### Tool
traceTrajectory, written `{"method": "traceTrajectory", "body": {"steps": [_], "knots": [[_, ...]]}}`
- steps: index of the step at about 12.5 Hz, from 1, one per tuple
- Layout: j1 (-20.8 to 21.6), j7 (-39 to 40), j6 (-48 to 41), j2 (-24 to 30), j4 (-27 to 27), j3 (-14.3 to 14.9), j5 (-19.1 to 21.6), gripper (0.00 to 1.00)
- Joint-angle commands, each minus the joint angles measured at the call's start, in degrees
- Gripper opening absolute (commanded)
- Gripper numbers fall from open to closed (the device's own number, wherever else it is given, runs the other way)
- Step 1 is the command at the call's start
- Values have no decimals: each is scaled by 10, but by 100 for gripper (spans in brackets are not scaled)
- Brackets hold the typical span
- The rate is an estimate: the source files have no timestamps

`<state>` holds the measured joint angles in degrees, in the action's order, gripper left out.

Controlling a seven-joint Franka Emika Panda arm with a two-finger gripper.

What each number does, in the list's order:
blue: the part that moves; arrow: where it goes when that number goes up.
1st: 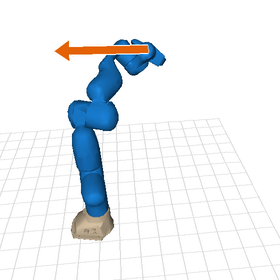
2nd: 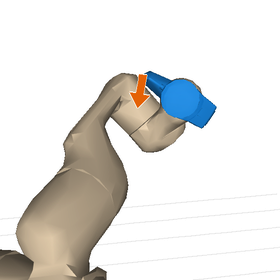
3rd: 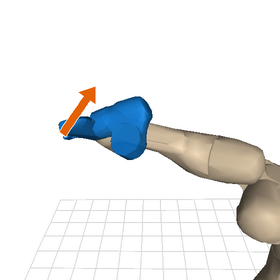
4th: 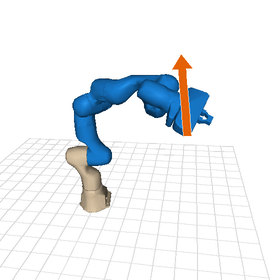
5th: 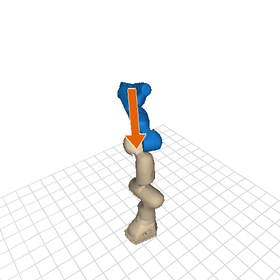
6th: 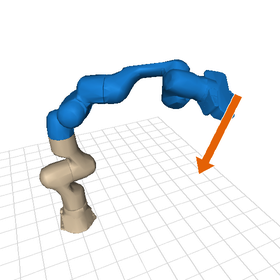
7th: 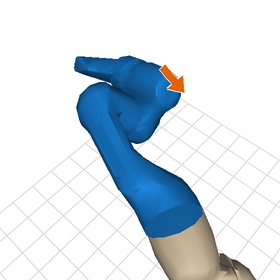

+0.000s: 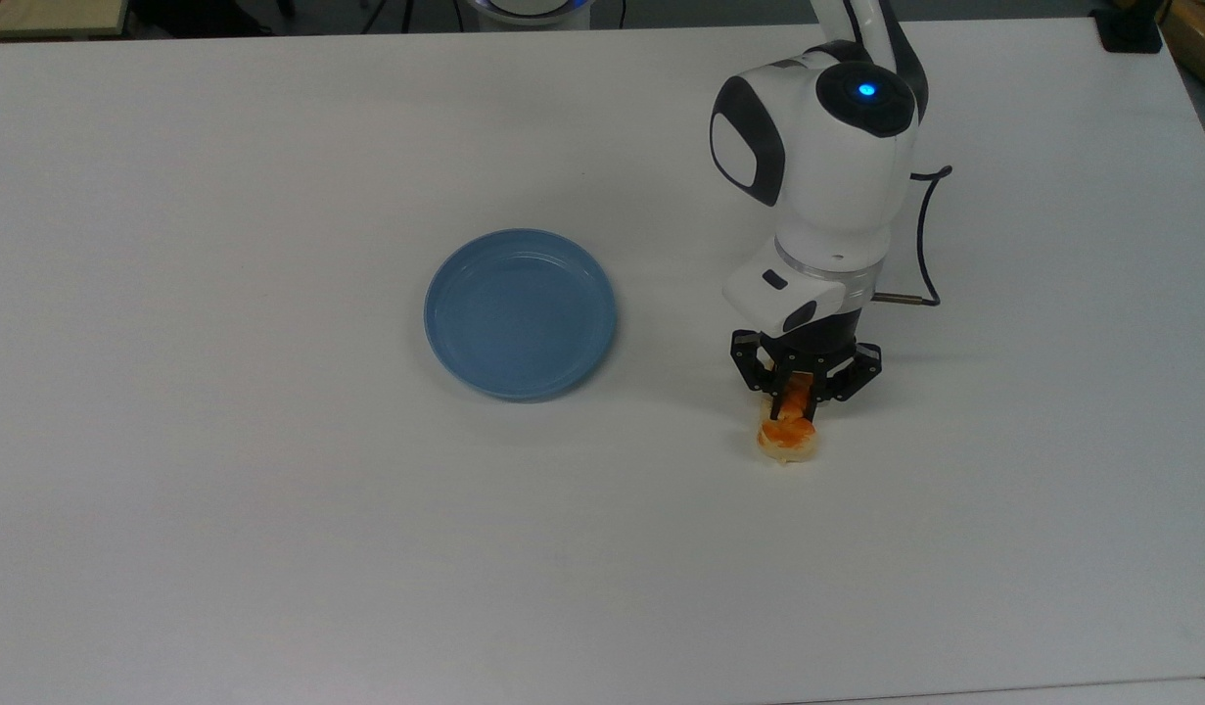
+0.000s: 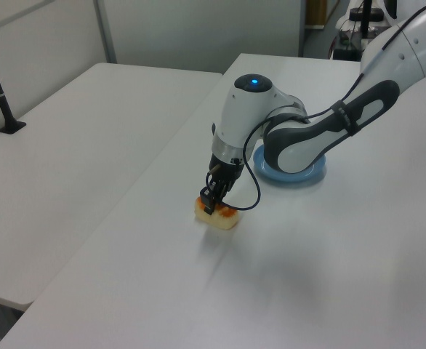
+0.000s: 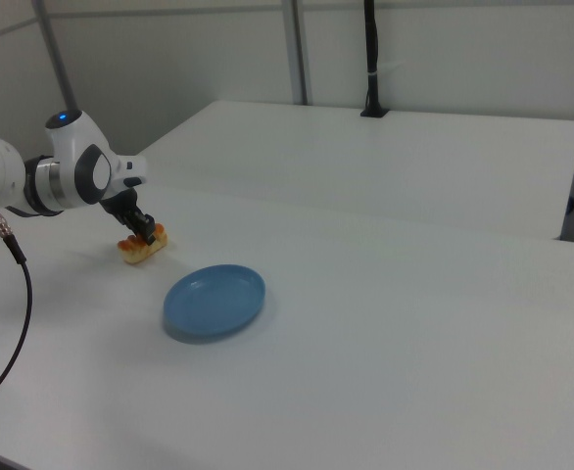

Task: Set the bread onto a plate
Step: 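Lower the gripper and close it around the bread roll, then lift the bread roll and carry it over the blue plate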

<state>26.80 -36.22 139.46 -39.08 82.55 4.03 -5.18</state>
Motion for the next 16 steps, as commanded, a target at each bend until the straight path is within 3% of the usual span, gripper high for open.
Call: {"method": "traceTrajectory", "body": {"steps": [1, 4, 8, 12, 16], "knots": [[7, -10, -5, 19, -4, 10, -9, 31], [-8, 11, -70, 63, 2, 19, -4, 31], [-52, 106, -181, 109, 16, 18, 14, 31], [-93, 137, -187, 131, 80, 19, 10, 31], [-130, 174, -185, 138, 107, 21, 9, 32]]}}
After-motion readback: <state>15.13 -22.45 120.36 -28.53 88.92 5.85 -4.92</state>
